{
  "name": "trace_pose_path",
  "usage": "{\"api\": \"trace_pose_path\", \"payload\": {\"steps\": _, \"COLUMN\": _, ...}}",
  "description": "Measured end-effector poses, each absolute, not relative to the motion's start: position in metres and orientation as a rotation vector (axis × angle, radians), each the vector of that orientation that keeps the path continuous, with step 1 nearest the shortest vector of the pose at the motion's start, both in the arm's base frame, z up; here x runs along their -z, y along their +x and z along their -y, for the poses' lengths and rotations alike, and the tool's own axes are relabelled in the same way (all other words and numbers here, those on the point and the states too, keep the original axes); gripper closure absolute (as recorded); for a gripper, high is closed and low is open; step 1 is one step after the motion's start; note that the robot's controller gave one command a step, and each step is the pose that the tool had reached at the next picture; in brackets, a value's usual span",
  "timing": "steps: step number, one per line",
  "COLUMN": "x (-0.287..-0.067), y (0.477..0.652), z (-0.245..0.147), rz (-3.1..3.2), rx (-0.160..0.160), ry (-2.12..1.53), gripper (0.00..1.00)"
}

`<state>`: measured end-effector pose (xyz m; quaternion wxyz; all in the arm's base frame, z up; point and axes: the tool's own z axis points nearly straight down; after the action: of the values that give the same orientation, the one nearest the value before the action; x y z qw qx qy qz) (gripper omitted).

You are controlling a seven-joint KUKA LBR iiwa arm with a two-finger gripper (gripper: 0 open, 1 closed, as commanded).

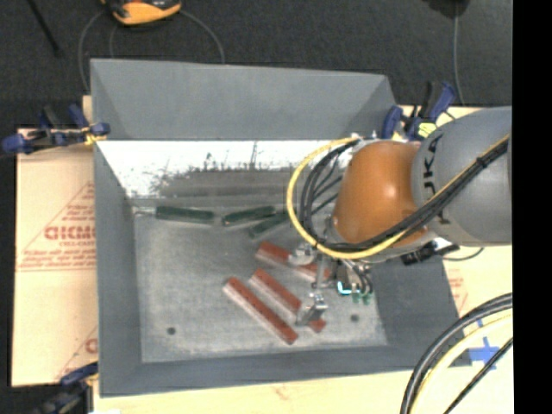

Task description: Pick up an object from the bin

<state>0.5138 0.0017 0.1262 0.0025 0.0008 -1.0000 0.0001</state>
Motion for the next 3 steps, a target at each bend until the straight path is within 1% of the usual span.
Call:
{"api": "trace_pose_path", "payload": {"steps": 1, "x": -0.13, "y": 0.516, "z": -0.002, "rz": 3.144, "rx": 0.0, "ry": 0.002, "gripper": 0.0}}
{"api": "trace_pose_path", "payload": {"steps": 2, "x": -0.075, "y": 0.501, "z": -0.047, "rz": 3.158, "rx": 0.001, "ry": -0.071, "gripper": 0.0}}
{"api": "trace_pose_path", "payload": {"steps": 3, "x": -0.08, "y": 0.501, "z": -0.042, "rz": 3.15, "rx": 0.001, "ry": -0.066, "gripper": 0.0}}
